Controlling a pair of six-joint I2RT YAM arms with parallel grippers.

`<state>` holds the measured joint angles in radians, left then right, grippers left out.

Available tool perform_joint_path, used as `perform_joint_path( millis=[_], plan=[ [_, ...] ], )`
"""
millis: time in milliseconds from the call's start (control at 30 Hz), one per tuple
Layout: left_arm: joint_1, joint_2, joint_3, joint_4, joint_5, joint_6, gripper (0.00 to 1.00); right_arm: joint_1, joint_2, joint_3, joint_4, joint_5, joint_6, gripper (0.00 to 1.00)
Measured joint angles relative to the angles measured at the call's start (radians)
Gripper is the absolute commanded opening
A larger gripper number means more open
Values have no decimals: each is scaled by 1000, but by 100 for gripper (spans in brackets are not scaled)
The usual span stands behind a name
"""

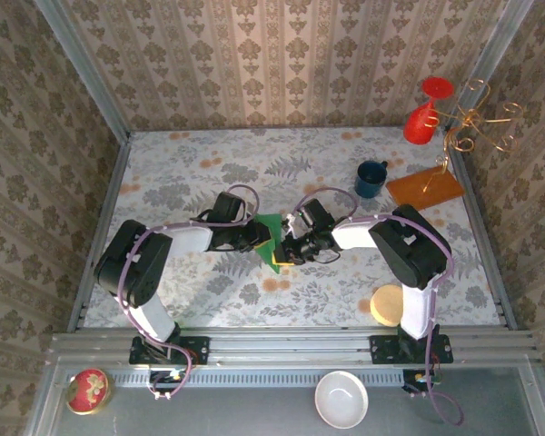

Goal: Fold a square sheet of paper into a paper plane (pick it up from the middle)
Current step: Fourth fold the wing at the center of the table.

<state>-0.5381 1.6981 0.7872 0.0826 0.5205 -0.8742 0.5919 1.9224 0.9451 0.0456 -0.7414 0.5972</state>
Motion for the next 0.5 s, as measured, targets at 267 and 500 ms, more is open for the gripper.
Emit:
perform_joint_path(
  millis=[267,500],
  plan=[
    [0,0,4,-34,-8,17,35,0,0,0,-12,27,-7,14],
    [2,0,4,-48,-17,26,45,0,0,0,-18,29,-24,16]
  ],
)
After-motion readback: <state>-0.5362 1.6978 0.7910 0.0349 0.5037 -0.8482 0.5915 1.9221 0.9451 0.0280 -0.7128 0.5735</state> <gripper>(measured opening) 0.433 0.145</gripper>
